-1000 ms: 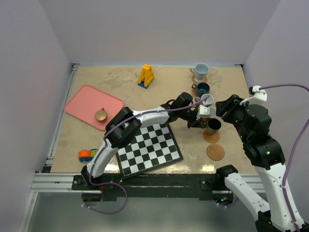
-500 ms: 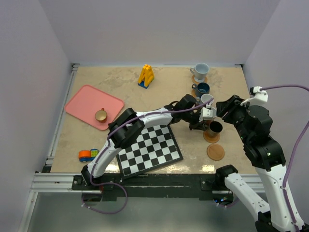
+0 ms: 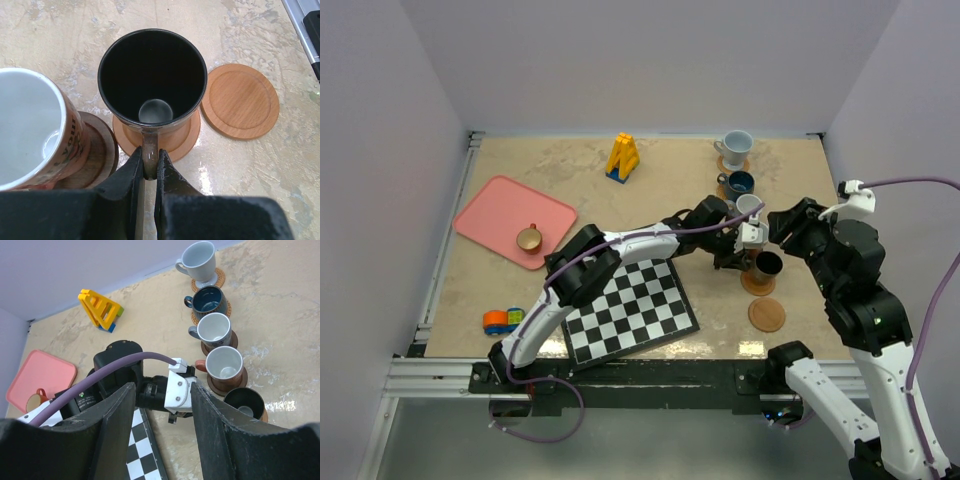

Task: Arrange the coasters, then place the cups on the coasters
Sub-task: Place the cup on the coaster.

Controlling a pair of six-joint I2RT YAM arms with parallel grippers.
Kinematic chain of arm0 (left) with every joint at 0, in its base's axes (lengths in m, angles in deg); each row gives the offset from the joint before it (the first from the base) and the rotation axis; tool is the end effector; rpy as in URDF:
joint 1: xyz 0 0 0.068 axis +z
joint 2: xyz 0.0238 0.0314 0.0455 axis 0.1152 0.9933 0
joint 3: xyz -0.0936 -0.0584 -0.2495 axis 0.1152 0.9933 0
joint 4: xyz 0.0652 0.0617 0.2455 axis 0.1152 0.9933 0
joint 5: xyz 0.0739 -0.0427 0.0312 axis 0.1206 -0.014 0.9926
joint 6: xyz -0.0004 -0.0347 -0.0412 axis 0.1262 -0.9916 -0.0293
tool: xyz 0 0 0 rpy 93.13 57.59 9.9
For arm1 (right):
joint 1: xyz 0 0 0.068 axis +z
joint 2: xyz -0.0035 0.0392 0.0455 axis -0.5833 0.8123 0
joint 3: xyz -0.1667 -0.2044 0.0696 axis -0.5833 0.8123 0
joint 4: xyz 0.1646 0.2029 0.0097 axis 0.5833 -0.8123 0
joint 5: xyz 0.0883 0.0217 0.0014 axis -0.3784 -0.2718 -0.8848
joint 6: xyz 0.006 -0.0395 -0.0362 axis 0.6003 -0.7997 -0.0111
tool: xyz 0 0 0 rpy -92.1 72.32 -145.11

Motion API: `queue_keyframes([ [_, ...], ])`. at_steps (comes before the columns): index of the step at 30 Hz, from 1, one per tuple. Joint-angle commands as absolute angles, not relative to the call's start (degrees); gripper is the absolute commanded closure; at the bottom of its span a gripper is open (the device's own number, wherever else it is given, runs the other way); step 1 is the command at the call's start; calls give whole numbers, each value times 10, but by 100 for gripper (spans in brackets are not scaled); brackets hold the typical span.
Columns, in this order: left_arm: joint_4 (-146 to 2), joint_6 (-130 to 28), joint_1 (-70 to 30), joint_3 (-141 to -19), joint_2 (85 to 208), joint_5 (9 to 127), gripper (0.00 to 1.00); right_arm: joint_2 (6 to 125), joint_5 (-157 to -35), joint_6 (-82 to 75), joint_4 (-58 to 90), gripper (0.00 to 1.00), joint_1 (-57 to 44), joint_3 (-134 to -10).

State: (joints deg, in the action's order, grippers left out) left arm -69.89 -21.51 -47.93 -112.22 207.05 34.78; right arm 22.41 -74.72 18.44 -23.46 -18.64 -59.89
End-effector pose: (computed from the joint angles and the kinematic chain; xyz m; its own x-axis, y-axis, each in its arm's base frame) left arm 0.2916 -0.4498 0.1651 -0.0084 0.4044 -0.9146 0.9859 -0.1493 -0.0751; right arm 0.1084 0.0242 0.4102 -0.2289 0.4148 -0.8807 0.0548 0.9087 0.4137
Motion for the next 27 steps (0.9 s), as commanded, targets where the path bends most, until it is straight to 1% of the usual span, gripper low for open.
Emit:
queue_keyframes([
  [1,-713,-195,-485,-1153,2074,341,100,215,-754,181,-225,47,-186,-599],
  [5,-708,-193,-487,-1155,2077,346,100,215,-754,181,-225,47,-186,-597],
  [10,-707,-194,-489,-1156,2076,357,100,214,-754,179,-225,44,-186,-596],
  [11,-707,-194,-490,-1157,2076,361,99,213,-756,178,-225,43,-186,-596],
  [13,-708,-197,-491,-1158,2076,371,90,212,-757,176,-225,43,-186,-596],
  [16,-708,-200,-492,-1158,2075,370,83,208,-757,176,-225,43,-186,-596],
  [17,-708,-201,-492,-1158,2074,370,78,207,-756,175,-225,43,-186,-595],
  [23,-712,-202,-493,-1152,2070,369,71,203,-757,174,-225,43,-186,-594],
  [26,-713,-202,-493,-1151,2068,365,60,201,-756,172,-227,43,-186,-594],
  [27,-713,-203,-493,-1150,2066,362,54,201,-757,173,-228,43,-186,-595],
])
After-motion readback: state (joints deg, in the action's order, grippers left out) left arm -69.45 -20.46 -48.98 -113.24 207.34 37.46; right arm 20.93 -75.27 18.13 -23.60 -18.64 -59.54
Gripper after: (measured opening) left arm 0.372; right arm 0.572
